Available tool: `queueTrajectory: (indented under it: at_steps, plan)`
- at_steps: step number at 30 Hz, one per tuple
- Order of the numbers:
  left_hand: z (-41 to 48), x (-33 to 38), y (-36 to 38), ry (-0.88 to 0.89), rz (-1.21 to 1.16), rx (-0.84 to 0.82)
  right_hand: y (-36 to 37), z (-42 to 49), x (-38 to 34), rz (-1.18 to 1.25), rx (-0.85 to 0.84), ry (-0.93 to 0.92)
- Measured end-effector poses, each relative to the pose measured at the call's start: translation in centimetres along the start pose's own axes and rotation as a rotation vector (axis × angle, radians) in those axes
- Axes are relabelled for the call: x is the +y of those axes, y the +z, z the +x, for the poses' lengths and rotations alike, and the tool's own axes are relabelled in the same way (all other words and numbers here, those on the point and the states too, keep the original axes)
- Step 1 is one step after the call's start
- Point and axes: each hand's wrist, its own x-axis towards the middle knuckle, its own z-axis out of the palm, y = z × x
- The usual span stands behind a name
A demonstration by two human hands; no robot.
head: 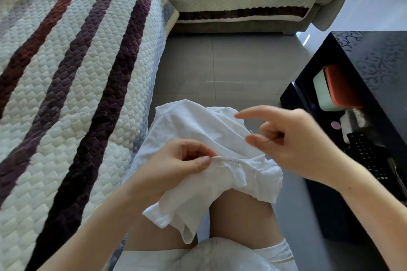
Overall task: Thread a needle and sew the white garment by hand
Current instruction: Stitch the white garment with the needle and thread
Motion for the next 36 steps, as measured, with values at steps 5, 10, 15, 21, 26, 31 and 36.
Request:
queueTrajectory:
  at_steps: [5, 10, 15, 21, 26, 31, 36]
  plan:
    - [-0.1, 0.2, 0.2, 0.030, 0.101, 0.021, 3.0, -0.2, -0.5, 0.145, -0.198, -0.008]
    - [-0.2, -0.4, 0.1, 0.028, 0.331, 0.147, 3.4, -0.6, 0.2, 0.244, -0.209, 0.082]
    - [0.2, -0.7, 0.2, 0.007, 0.275, 0.178, 3.7, -1.5, 0.2, 0.263, -0.177, 0.120]
    - [0.3, -0.7, 0.2, -0.021, 0.224, 0.175, 3.8, -2.9, -1.0, 0.109, -0.058, 0.044]
    - [0.3, -0.7, 0.2, -0.024, 0.203, 0.175, 4.6, -3.0, -1.2, -0.019, 0.041, -0.003]
    - [0.2, -0.6, 0.2, -0.020, 0.198, 0.172, 4.9, -2.8, -1.4, -0.007, 0.045, 0.007]
    - [0.1, -0.6, 0.1, -0.013, 0.194, 0.170, 5.0, -2.7, -1.4, -0.002, 0.035, 0.003]
